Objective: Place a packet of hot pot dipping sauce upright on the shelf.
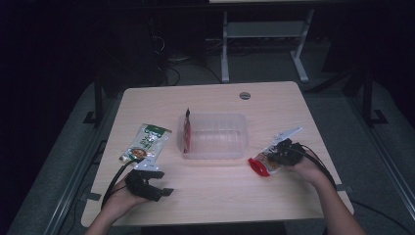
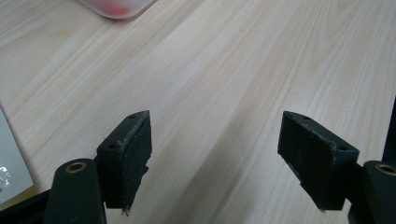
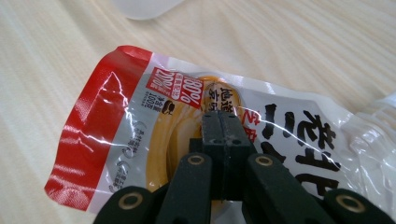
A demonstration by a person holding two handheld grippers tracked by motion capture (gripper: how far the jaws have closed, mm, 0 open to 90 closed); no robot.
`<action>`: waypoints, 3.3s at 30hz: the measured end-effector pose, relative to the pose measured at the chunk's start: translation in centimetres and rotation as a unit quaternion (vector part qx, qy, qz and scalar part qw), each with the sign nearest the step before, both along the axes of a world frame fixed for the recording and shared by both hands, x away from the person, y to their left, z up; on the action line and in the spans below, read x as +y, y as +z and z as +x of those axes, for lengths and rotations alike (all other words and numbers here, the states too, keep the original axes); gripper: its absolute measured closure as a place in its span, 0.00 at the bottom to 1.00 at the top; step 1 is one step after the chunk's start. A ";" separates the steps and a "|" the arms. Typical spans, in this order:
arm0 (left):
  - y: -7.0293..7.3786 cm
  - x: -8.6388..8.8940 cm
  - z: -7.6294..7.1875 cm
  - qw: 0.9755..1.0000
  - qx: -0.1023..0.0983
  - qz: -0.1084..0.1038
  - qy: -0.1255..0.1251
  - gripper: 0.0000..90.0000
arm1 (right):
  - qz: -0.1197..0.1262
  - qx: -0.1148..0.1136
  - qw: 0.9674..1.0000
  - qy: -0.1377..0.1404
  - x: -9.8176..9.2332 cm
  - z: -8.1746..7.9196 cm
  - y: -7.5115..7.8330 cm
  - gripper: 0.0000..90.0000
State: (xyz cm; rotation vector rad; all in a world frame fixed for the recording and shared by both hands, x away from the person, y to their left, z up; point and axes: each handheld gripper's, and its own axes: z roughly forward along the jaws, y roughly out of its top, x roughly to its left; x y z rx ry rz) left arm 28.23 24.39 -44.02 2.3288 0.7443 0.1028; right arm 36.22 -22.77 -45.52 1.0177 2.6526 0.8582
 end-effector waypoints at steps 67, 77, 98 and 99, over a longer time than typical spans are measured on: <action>-0.2 -1.1 -0.4 1.000 0.006 -0.003 -0.015 0.28 | 0.028 0.023 0.999 -0.013 -0.3 -5.5 0.3 1.00; -0.3 -1.3 -0.4 1.000 0.005 -0.003 -0.018 0.28 | 0.050 0.038 0.998 0.003 1.4 -5.0 0.0 1.00; 0.4 -4.4 -1.0 0.997 -0.013 -0.023 -0.069 0.52 | 0.094 0.045 0.993 0.058 6.0 -5.0 0.7 0.84; 0.5 -4.6 -1.0 0.997 -0.014 -0.024 -0.074 0.64 | 0.103 0.052 0.992 0.053 5.6 -5.4 0.7 0.77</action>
